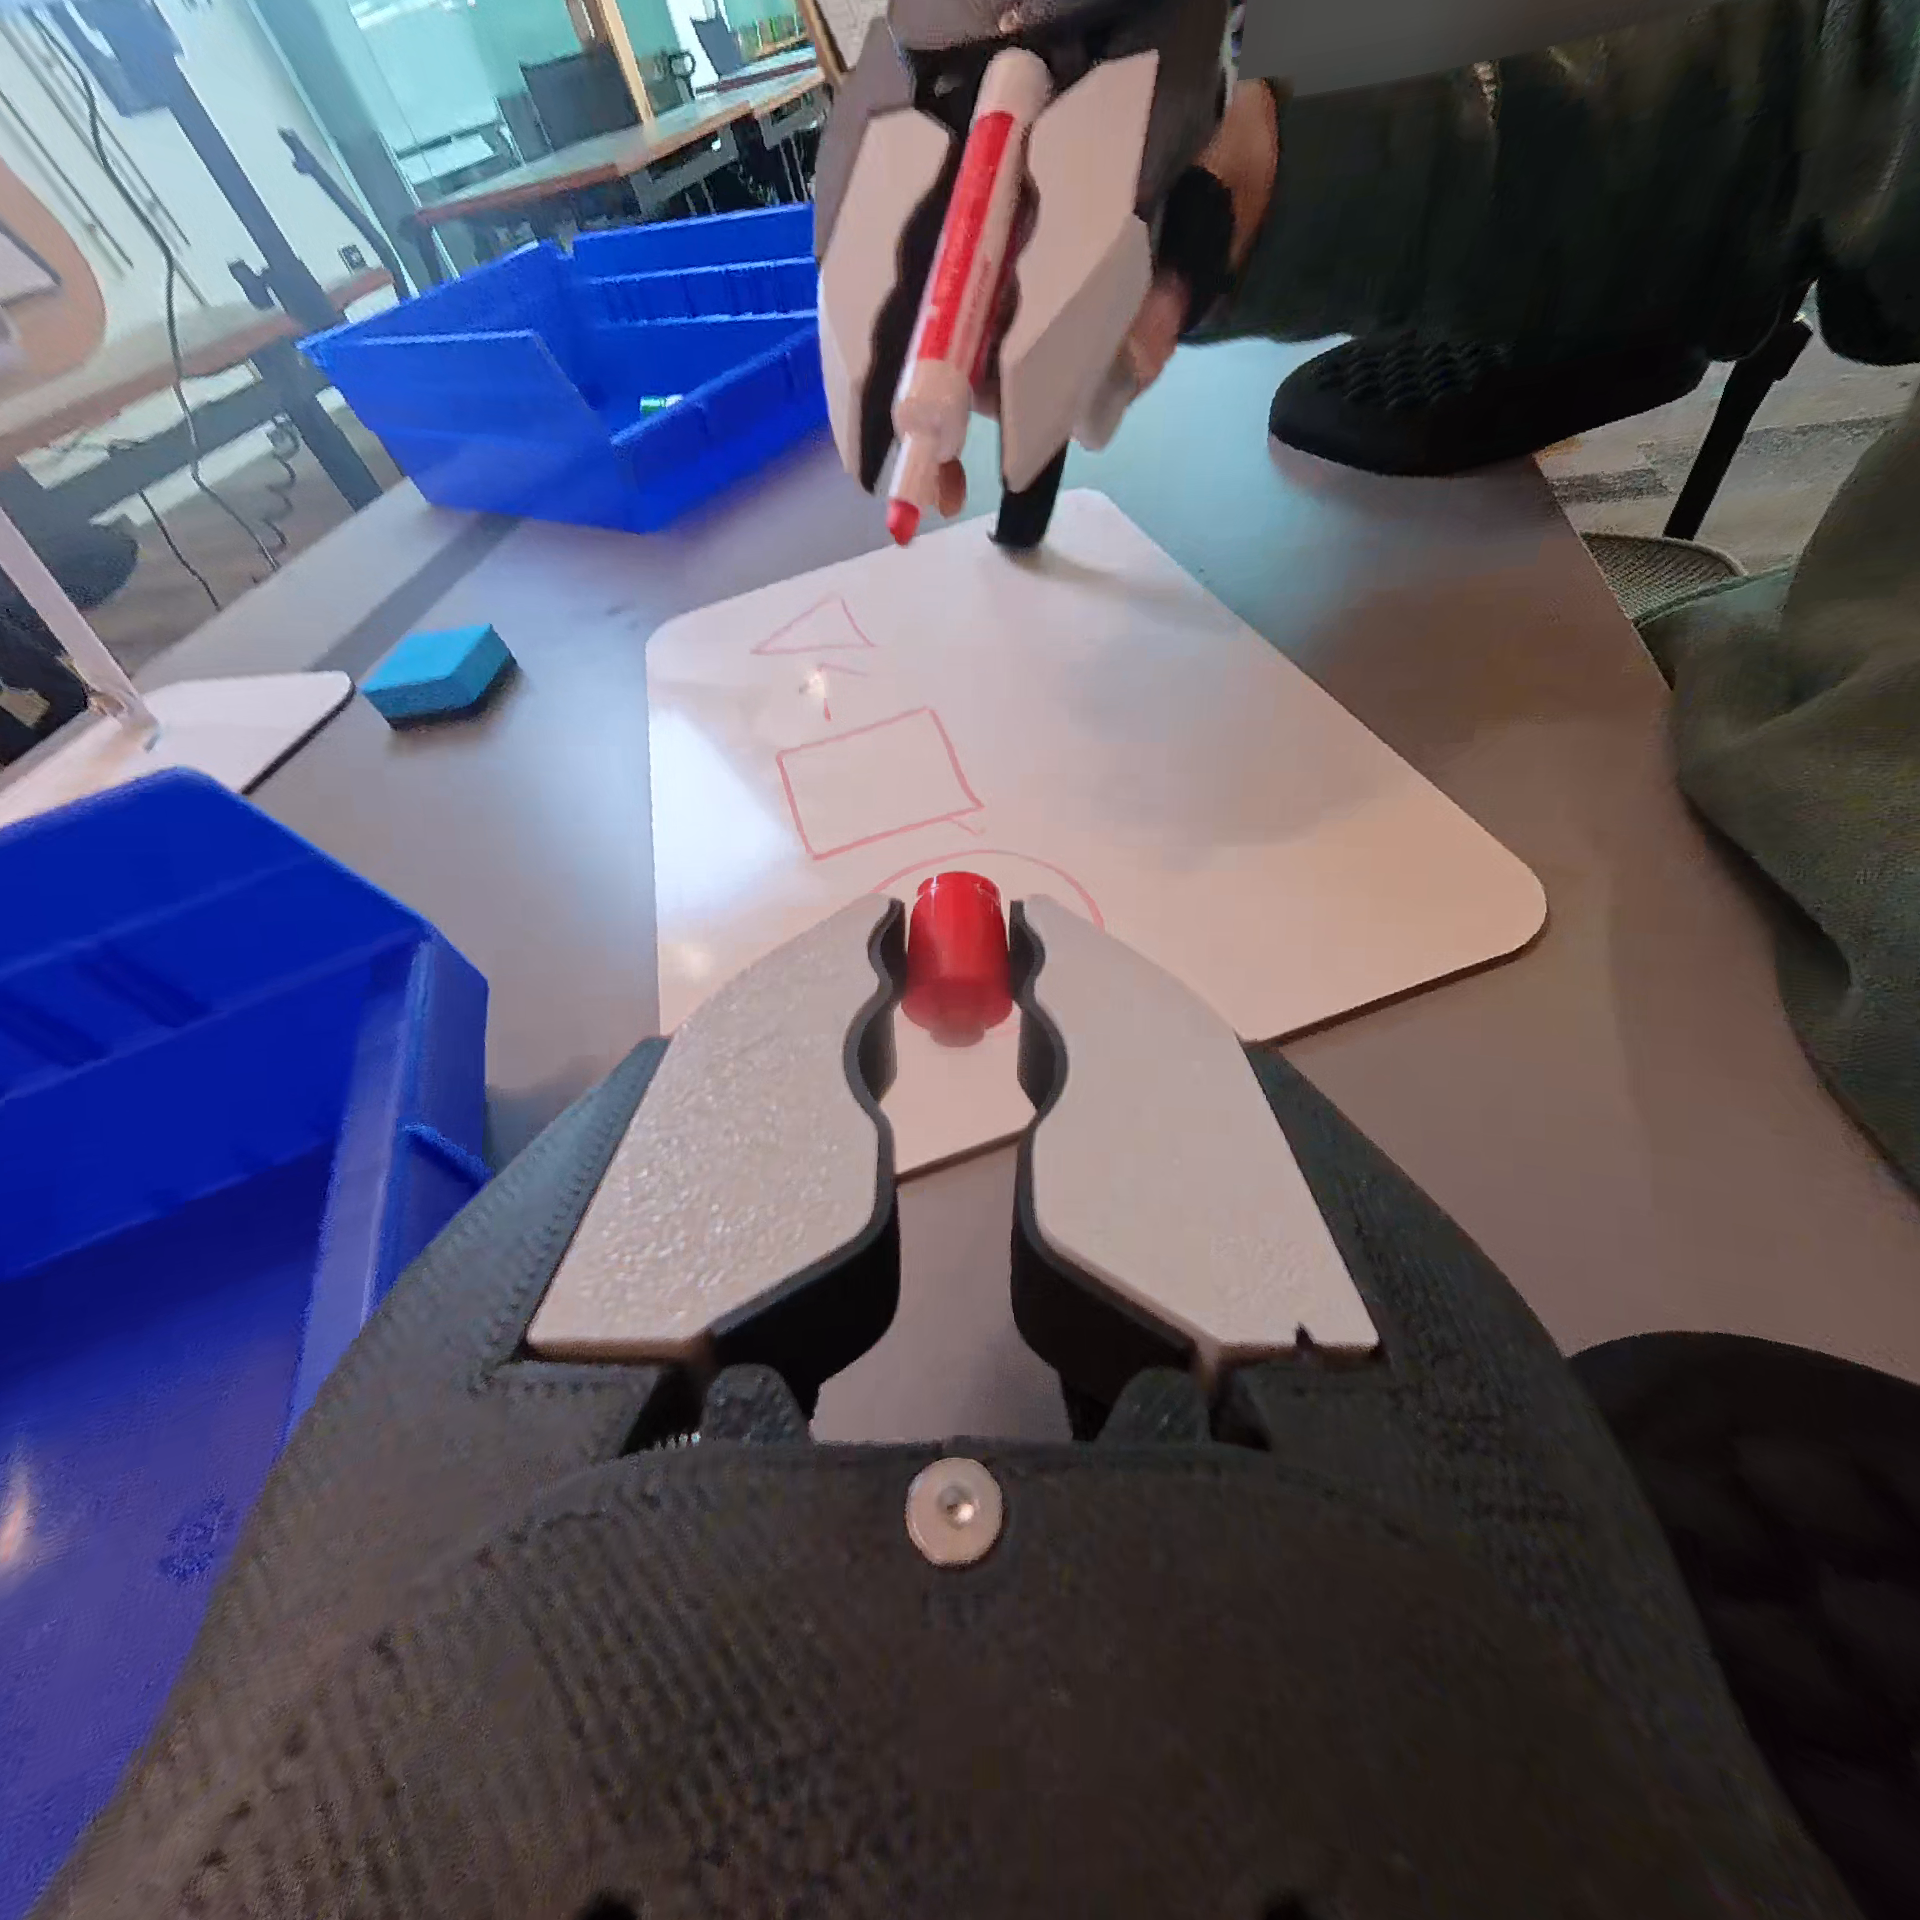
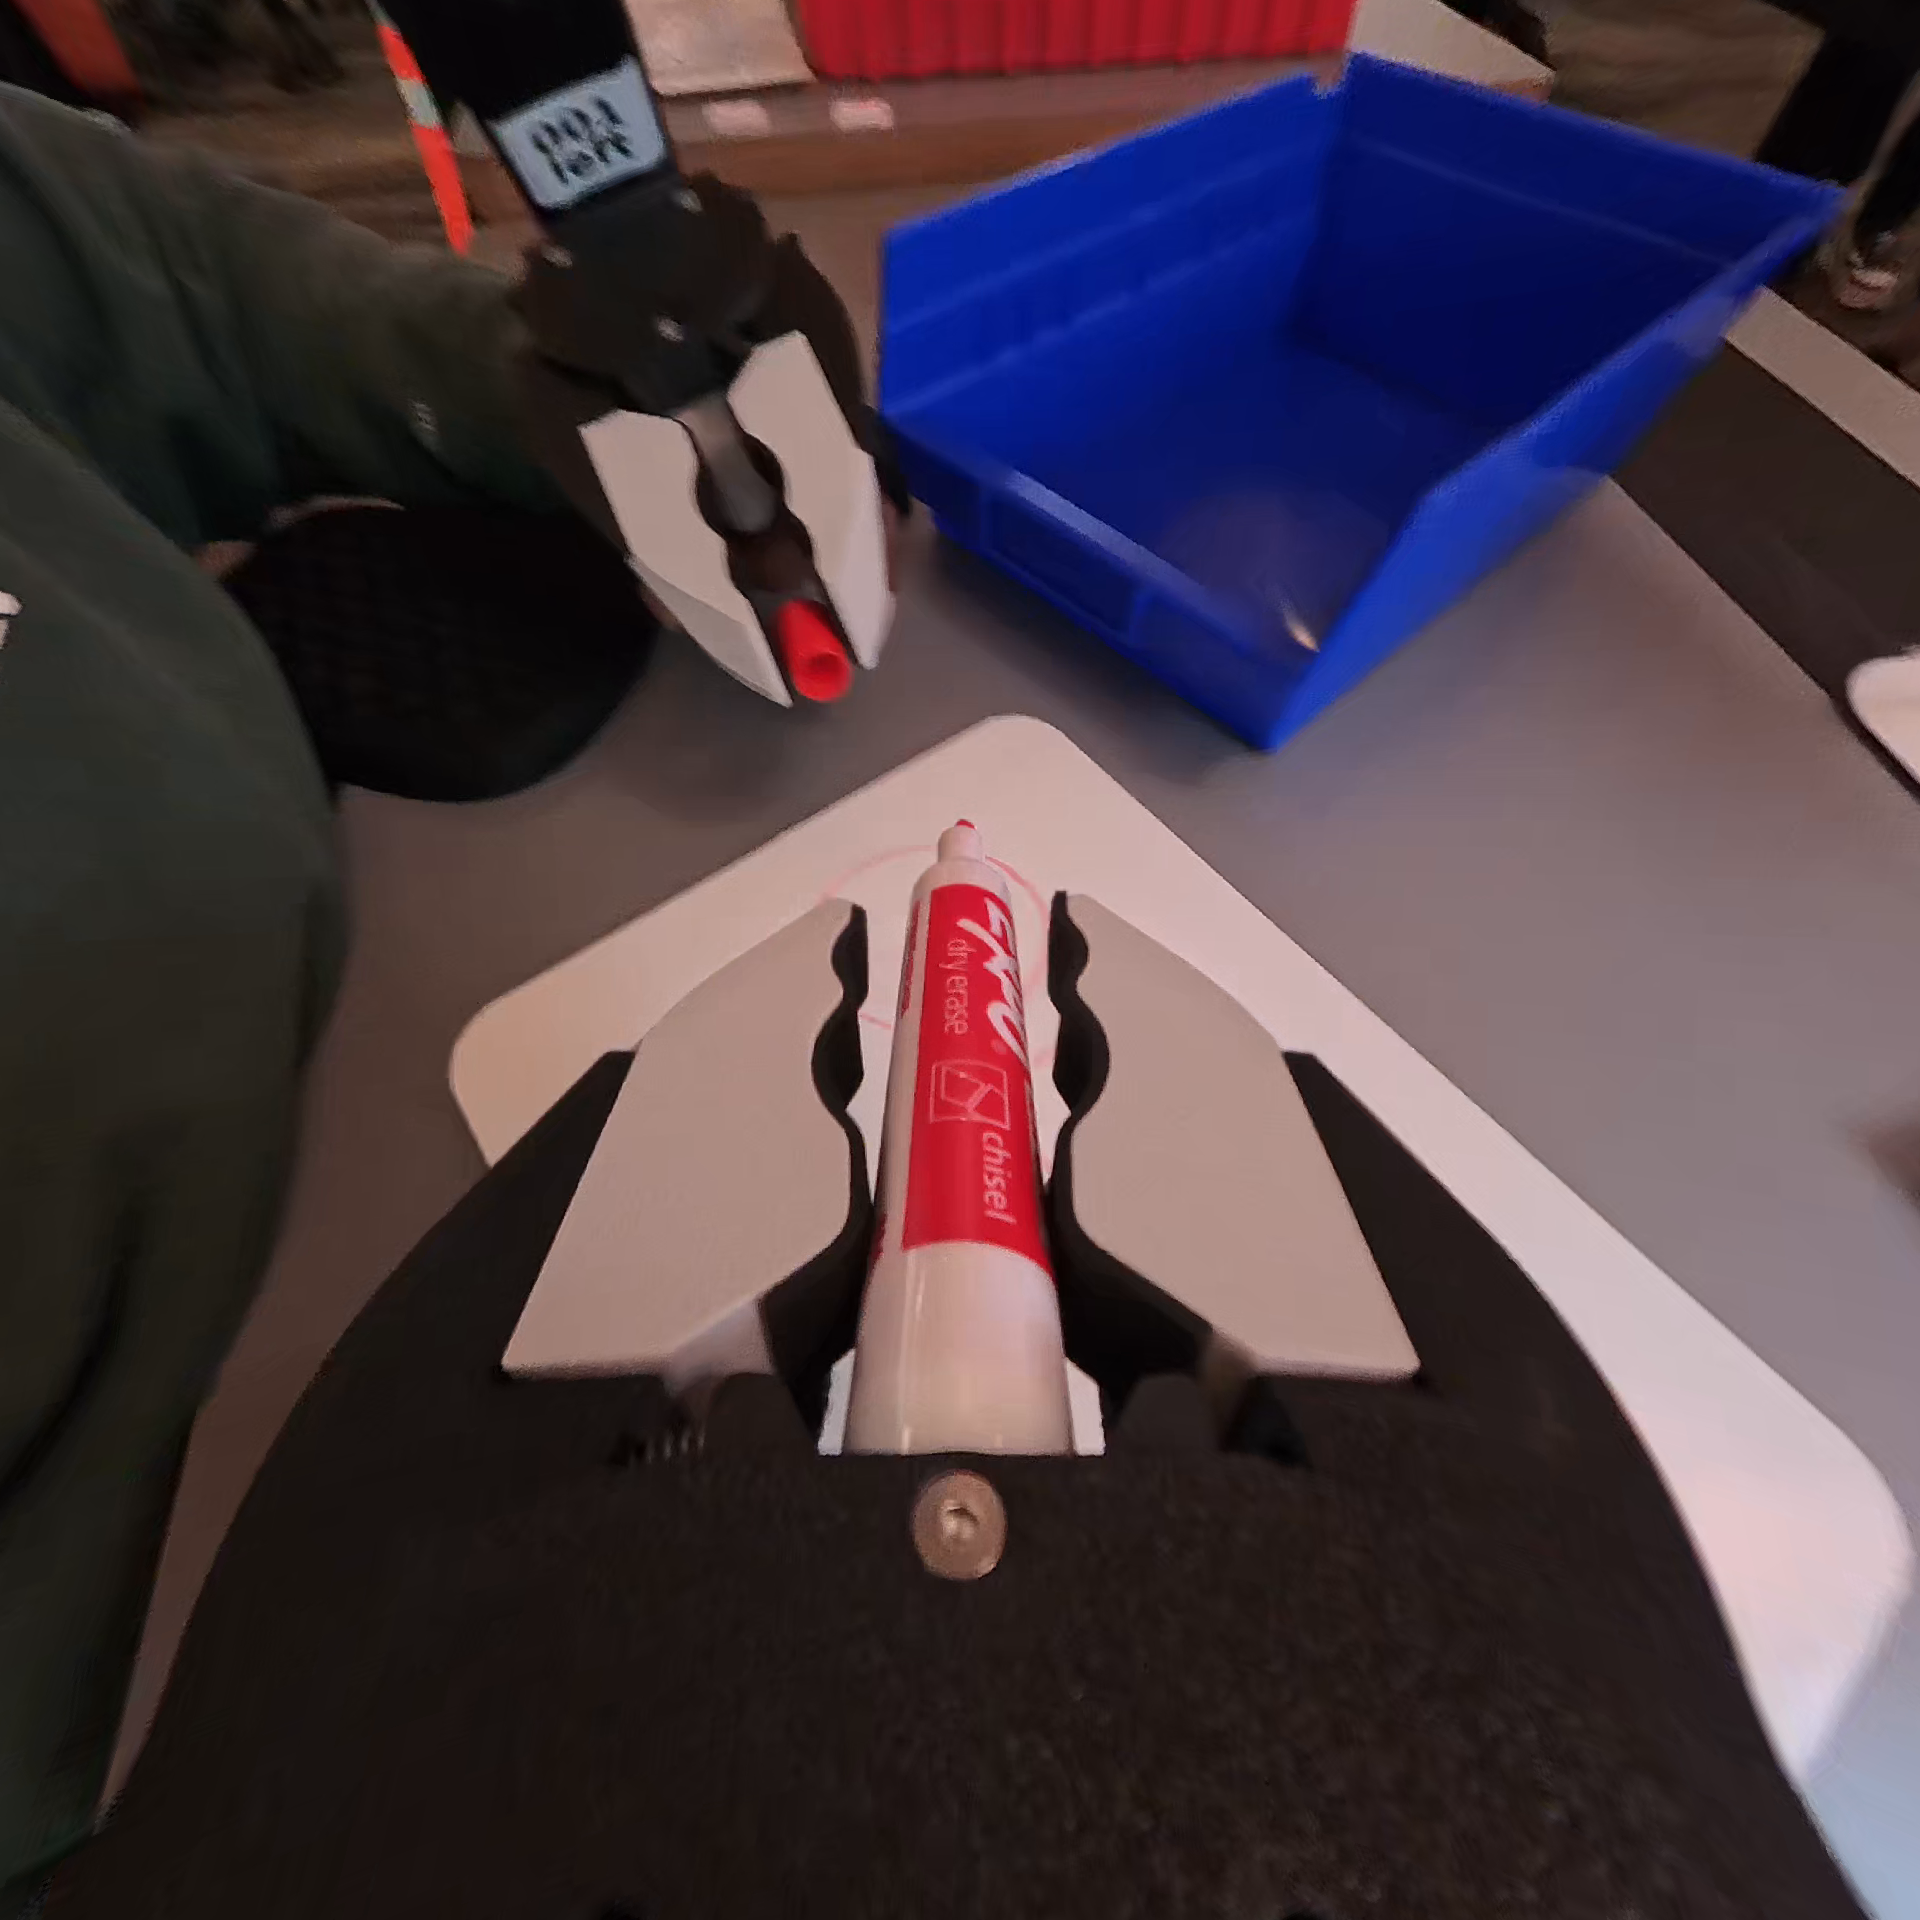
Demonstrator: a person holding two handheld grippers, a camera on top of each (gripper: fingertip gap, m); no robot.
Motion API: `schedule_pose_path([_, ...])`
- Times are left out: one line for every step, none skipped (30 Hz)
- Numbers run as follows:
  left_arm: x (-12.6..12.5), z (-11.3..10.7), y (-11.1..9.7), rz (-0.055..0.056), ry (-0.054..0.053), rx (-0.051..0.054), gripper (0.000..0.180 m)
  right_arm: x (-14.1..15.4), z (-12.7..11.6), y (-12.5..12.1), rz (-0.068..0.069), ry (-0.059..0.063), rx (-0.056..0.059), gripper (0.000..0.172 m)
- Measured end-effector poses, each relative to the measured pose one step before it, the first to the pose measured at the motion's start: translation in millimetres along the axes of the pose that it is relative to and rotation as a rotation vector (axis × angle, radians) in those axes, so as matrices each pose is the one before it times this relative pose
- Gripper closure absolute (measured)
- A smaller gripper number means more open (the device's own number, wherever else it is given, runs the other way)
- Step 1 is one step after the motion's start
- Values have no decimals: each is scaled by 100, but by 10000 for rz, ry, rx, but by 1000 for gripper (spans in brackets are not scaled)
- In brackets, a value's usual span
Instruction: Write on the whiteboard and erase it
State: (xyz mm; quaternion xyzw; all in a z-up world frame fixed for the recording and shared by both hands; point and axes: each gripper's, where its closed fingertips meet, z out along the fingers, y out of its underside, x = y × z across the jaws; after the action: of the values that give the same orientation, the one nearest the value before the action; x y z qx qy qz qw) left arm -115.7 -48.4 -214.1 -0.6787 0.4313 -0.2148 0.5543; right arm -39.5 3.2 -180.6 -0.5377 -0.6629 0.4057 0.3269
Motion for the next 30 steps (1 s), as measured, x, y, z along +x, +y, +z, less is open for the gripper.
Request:
schedule_pose_path([173,73,-167,159,-24,54,162,-1013,589,-401,-59,-261,258,138])
schedule_pose_path([215,65,-167,148,8,53,162,-828,598,-277,-82,-202,212,137])
schedule_pose_path([208,95,-149,125,5,58,162,-626,596,-175,-78,-152,187,138])
schedule_pose_path([209,98,-193,119,2,85,162,-493,547,-128,-24,-149,177,138])
schedule_pose_path([221,95,-193,108,25,79,162,-351,489,-116,45,-132,204,138])
schedule_pose_path([205,118,-154,88,18,51,162,-290,391,-74,79,-136,164,138])
schedule_pose_path([147,131,-162,74,-5,44,162,-243,316,-24,38,-123,96,138])
schedule_pose_path([133,121,-183,50,0,54,162,-157,280,49,-33,-71,24,138])
schedule_pose_path([83,107,-192,19,-24,66,162,-18,208,-15,-47,24,79,138])
schedule_pose_path([27,103,-198,8,-50,70,162,-101,158,-55,-6,-53,121,138])
schedule_pose_path([9,58,-204,16,-60,86,162,-127,128,37,77,-120,30,138])
schedule_pose_path([49,25,-221,28,-25,107,162,-16,84,42,77,-35,20,138])
schedule_pose_path([46,-3,-253,39,-26,128,162,-5,26,-26,22,-6,75,138])
schedule_pose_path([4,-35,-303,45,-45,152,162,-138,45,-7,85,-98,29,138])
schedule_pose_path([20,-28,-305,31,-27,137,162,-130,39,-152,98,-65,126,138])
schedule_pose_path([6,-20,-296,29,-35,127,162,-201,82,-139,104,-114,121,138])
schedule_pose_path([21,1,-273,35,-28,110,162,-225,146,-31,126,-131,42,138])
schedule_pose_path([77,9,-189,46,5,59,162,-131,153,-86,74,-52,106,137])
schedule_pose_path([111,35,-92,73,15,-1,162,-215,172,-98,91,-115,102,138])
schedule_pose_path([185,26,-116,128,37,13,162,-155,189,41,129,-89,-14,138])
schedule_pose_path([228,19,-166,143,38,39,162,-60,187,18,63,-4,17,138])
schedule_pose_path([239,24,-201,151,34,12,162,-281,237,34,108,-149,27,138])
schedule_pose_path([308,64,-138,209,50,-52,162,-375,341,133,258,-220,-29,138])
schedule_pose_path([194,-1,-28,276,-76,-145,162,-167,206,5,283,-101,111,138])
schedule_pose_path([-86,-106,-151,339,-213,-23,162,-82,35,-36,332,-140,153,138])
schedule_pose_path([-29,-68,-81,124,-127,-138,162,-62,28,-98,440,-157,192,138])
schedule_pose_path([-15,-86,-186,102,-82,-43,162,-131,24,-170,452,-181,269,138])
schedule_pose_path([47,-116,-146,154,-17,-43,162,-156,62,-21,396,-174,181,138])
schedule_pose_path([155,-98,-35,218,35,-87,162,-156,68,101,264,-130,70,138])
schedule_pose_path([167,-95,33,175,20,-82,163,-96,80,165,191,-82,-10,138])
